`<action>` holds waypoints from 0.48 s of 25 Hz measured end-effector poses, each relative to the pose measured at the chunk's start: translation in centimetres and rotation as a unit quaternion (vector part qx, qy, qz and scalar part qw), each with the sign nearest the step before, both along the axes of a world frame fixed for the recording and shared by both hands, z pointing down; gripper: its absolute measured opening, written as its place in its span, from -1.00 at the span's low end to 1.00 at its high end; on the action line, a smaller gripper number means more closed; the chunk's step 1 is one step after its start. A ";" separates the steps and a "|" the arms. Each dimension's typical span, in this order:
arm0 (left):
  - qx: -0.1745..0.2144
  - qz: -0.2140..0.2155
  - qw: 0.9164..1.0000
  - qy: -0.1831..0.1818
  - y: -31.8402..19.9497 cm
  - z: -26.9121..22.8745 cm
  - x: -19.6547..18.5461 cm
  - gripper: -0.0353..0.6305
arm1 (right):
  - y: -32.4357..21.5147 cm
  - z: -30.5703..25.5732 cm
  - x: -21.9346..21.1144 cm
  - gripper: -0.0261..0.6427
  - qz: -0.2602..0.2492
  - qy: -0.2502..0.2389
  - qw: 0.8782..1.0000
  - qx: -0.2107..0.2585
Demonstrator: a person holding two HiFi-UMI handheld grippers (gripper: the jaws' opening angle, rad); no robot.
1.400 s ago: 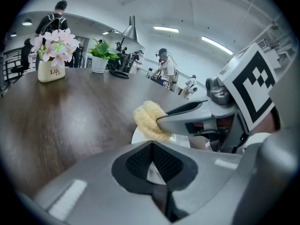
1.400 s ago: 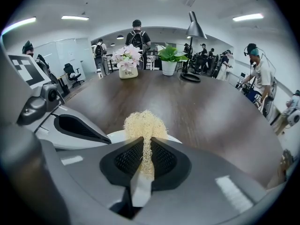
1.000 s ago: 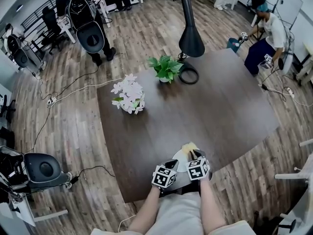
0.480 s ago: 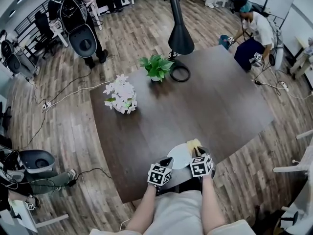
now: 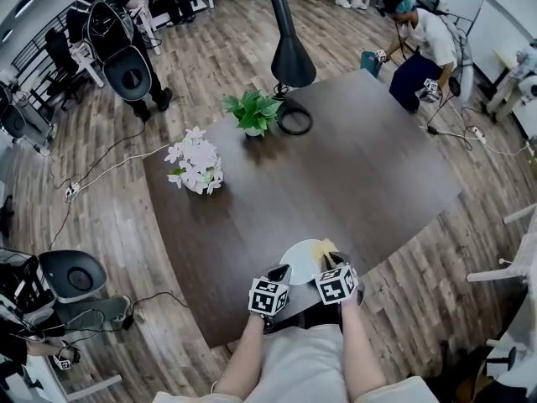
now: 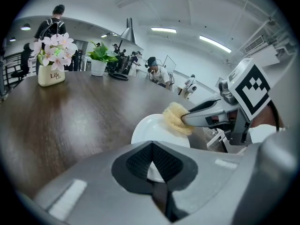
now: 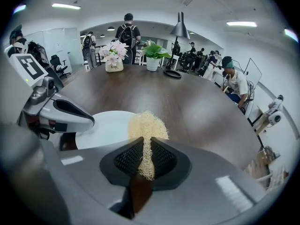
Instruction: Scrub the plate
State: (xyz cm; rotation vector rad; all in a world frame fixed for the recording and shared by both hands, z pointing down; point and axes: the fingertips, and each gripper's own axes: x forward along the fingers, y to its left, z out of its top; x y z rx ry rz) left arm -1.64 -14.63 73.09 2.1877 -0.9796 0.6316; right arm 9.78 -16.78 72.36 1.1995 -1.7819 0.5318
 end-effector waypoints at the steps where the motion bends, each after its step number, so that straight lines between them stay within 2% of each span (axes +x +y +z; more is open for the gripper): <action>1: 0.001 0.001 1.000 -0.002 0.1 0.0 0.0 -0.89 | 0.2 0.1 -0.2 -0.72 -0.004 0.002 1.000 -0.001; 12: 0.010 0.000 1.000 0.002 0.3 -0.4 0.0 -0.89 | 2.0 -0.2 -1.8 -0.72 -0.030 0.009 0.999 -0.015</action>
